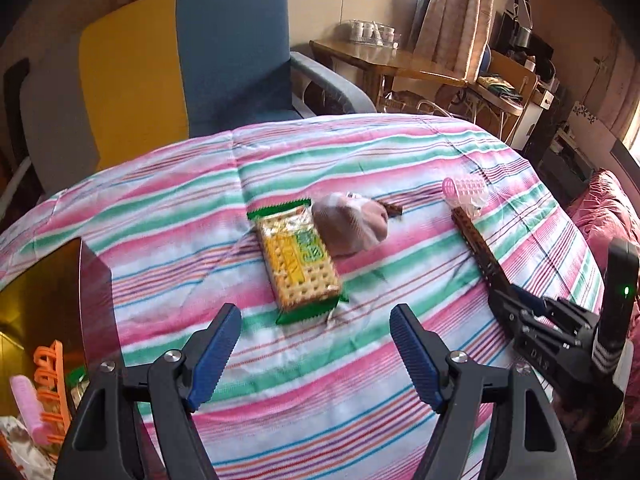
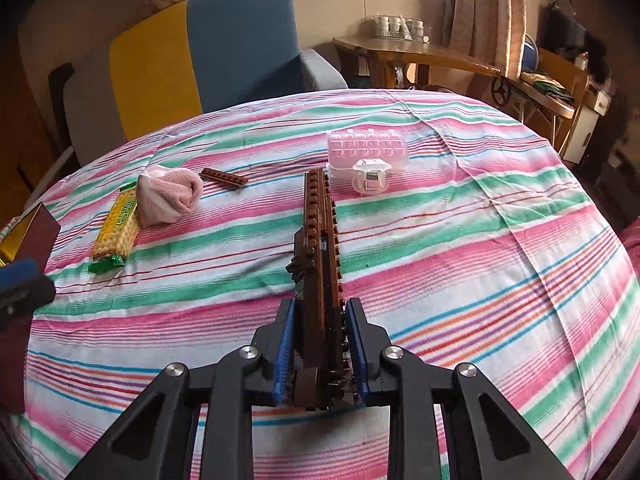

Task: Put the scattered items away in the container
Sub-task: 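Grasp the pink knitted sock with the left gripper while the right gripper holds the brick bar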

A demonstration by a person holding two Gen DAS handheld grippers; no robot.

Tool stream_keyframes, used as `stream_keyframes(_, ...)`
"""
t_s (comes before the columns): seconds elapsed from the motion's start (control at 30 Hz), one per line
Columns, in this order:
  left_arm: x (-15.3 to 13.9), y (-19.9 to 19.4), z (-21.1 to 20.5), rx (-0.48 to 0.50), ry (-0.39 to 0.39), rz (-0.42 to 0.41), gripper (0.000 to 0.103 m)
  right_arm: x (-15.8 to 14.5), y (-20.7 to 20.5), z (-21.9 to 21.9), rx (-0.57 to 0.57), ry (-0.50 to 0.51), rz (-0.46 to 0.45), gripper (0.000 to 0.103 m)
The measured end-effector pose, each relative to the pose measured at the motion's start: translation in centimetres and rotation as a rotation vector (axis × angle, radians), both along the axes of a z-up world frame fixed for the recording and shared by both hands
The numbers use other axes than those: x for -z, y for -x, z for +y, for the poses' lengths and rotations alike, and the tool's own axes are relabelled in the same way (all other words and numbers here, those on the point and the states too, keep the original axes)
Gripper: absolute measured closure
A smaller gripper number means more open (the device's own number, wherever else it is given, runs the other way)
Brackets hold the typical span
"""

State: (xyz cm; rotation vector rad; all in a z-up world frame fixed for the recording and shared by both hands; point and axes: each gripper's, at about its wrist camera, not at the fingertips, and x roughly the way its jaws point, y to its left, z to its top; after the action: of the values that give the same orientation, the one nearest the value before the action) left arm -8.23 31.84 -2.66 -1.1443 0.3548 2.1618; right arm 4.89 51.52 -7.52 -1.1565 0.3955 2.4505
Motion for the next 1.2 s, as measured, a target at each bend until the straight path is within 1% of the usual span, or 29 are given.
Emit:
stream_keyframes(0.13,-1.0,1.7,2.8,0.033,-0.004,0.019,0.024,0.3,-0.7,0.2,0.008,0.016,0.028,0.076)
stream_keyframes(0.23,-1.3,2.6,5.1,0.073,0.011,0.057,0.024,0.4,-0.7,0.3,0.010,0.029,0.049,0.074)
stream_keyframes(0.3,-1.2,3.1,6.7,0.107,0.028,0.071,0.024,0.5,-0.7,0.3,0.007,0.038,0.065,0.068)
stream_keyframes(0.33,-1.1,3.3,7.5,0.125,0.030,0.072,0.024,0.5,-0.7,0.3,0.002,0.041,0.069,0.067)
stream_keyframes(0.47,0.4,4.3,10.3,0.174,0.055,0.073,0.024,0.5,-0.5,0.2,-0.022,0.051,0.084,0.057)
stream_keyframes(0.6,3.0,5.7,11.9,0.184,0.125,0.038,0.024,0.5,-0.4,-0.2,-0.041,0.047,0.087,0.049)
stream_keyframes(0.63,3.7,5.8,12.1,0.192,0.143,0.027,0.024,0.5,-0.3,-0.3,-0.043,0.046,0.089,0.048)
stream_keyframes(0.73,4.7,5.6,11.9,0.205,0.175,0.040,0.026,0.6,-0.3,-0.4,-0.051,0.048,0.093,0.045)
stream_keyframes(0.77,4.9,5.6,11.6,0.204,0.169,0.019,0.028,0.6,-0.3,-0.4,-0.052,0.048,0.094,0.044)
stream_keyframes(0.8,5.1,5.6,11.3,0.202,0.163,-0.002,0.031,0.6,-0.3,-0.3,-0.052,0.049,0.095,0.043)
stream_keyframes(0.83,5.4,5.4,11.0,0.211,0.151,-0.034,0.037,0.6,-0.3,-0.3,-0.052,0.050,0.097,0.043)
stream_keyframes(0.87,5.6,5.2,10.6,0.220,0.139,-0.067,0.039,0.6,-0.3,-0.3,-0.052,0.051,0.097,0.043)
stream_keyframes(0.9,5.9,4.7,10.4,0.234,0.141,-0.069,0.040,0.6,-0.3,-0.3,-0.051,0.051,0.098,0.043)
stream_keyframes(0.93,6.0,4.0,10.3,0.253,0.146,-0.060,0.044,0.6,-0.3,-0.3,-0.050,0.052,0.099,0.043)
stream_keyframes(1.07,5.7,1.9,9.2,0.292,0.102,-0.085,0.050,0.7,-0.4,-0.3,-0.049,0.054,0.102,0.043)
stream_keyframes(1.13,5.4,0.9,8.3,0.294,0.071,-0.111,0.051,0.7,-0.3,-0.2,-0.049,0.055,0.103,0.043)
stream_keyframes(1.2,4.7,0.1,7.2,0.282,0.037,-0.109,0.051,0.7,-0.3,-0.3,-0.048,0.054,0.103,0.043)
